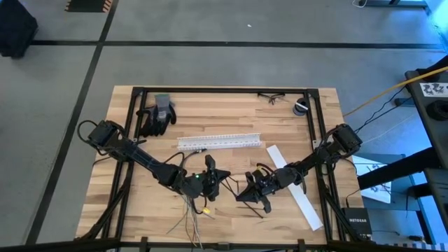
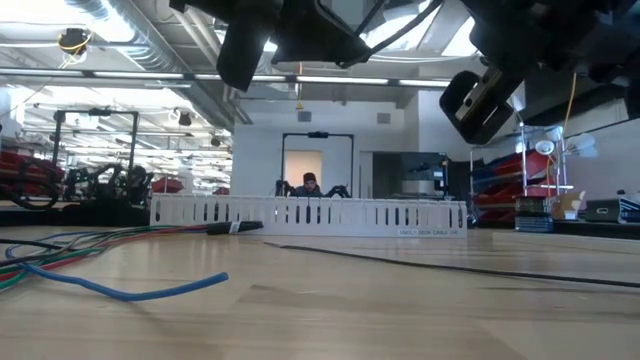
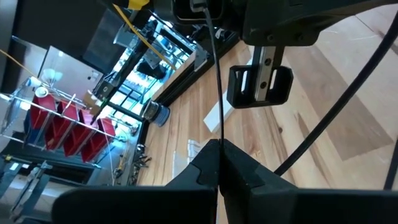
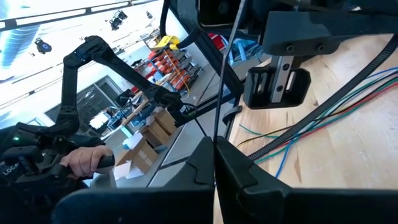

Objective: Ziptie cables
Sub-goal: Prepare the black ziptie

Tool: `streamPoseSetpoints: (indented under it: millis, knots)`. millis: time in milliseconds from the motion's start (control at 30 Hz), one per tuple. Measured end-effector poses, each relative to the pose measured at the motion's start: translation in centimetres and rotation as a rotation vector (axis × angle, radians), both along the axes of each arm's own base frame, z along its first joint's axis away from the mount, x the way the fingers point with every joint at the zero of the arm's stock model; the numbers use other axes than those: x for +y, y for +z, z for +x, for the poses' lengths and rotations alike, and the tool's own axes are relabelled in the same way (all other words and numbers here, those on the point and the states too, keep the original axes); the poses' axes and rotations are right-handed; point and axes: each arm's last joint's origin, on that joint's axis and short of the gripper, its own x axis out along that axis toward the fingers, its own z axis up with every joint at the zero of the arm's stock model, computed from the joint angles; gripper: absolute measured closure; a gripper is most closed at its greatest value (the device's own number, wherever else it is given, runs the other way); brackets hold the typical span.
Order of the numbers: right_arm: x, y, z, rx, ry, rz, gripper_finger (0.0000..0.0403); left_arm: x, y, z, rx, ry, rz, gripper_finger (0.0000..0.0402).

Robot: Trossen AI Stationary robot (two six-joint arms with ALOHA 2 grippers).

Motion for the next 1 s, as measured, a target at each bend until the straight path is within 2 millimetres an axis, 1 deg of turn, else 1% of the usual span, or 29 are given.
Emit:
streamPoseSetpoints:
  millis: [233, 400, 533, 700, 1000]
  knots:
    - [-0.5, 0.0, 0.3, 0.025, -0.019, 0.060, 0.0403, 0.0, 0.0, 0.0, 0.016, -0.010, 0.037, 0.0401]
    - [-1.0, 0.1, 0.6, 0.076, 0.001, 0.191, 0.0403, 0.0, 0.0, 0.0, 0.030, -0.020, 0.071, 0.0401]
    - [-1.0, 0.7, 0.5, 0.061, 0.064, 0.286, 0.0403, 0.0, 0.0, 0.0, 0.050, -0.032, 0.115, 0.0401]
    - [-1.0, 1.1, 0.5, 0.069, 0.089, 0.387, 0.0403, 0.1, -0.2, -0.1, 0.088, -0.026, 0.161, 0.0401]
    - [-0.9, 1.1, 0.4, 0.174, 0.144, 0.563, 0.0403, -0.3, -0.4, -0.4, 0.129, -0.051, 0.218, 0.0401]
